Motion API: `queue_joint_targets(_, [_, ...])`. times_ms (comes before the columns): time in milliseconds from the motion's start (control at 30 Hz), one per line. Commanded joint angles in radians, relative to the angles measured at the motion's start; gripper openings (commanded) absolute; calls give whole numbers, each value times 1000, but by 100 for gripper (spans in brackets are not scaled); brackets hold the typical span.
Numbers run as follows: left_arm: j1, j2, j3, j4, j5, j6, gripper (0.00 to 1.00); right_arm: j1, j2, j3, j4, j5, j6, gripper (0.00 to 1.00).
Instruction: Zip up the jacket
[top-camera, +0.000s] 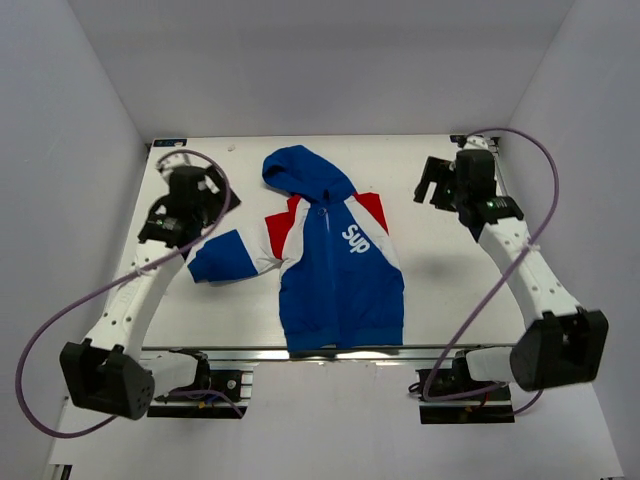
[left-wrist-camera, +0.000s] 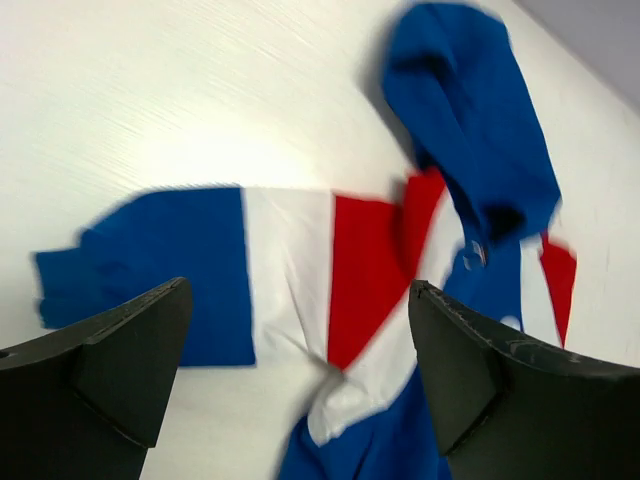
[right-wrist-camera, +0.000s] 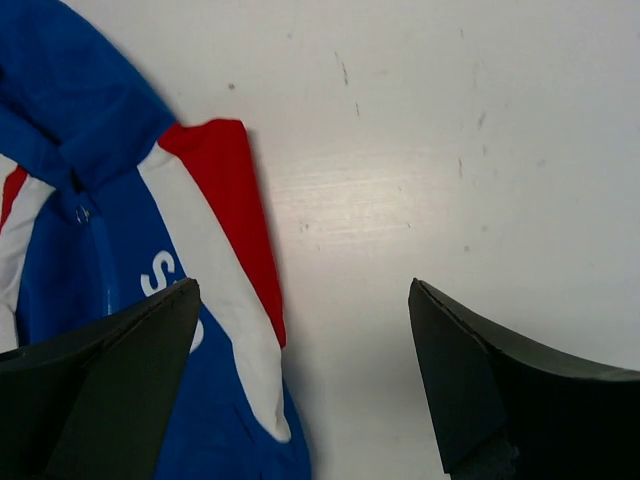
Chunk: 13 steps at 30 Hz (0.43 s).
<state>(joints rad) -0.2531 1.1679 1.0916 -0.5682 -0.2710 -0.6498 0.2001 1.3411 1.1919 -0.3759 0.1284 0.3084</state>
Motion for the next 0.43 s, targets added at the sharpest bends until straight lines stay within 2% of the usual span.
queue_joint_targets(0, [145,45,96,-88,163,-14,98,9,-121,-64,-29,92,47,89])
queue_joint_targets(67, [202,74,134,-126,158,-5,98,10,-189,-109,-38,123,57,89])
queue_joint_targets(133, [206,70,140,-145,49,7,98,9,-229,-141,-49,161,83,89])
queue_joint_targets(233, [209,23,122,-162,-39,3,98,10,-290,-176,-72,180,98,89])
queue_joint_targets(400, [209,-80,38,-65,6,10,98,9,-359,-215,-57,159,112,89])
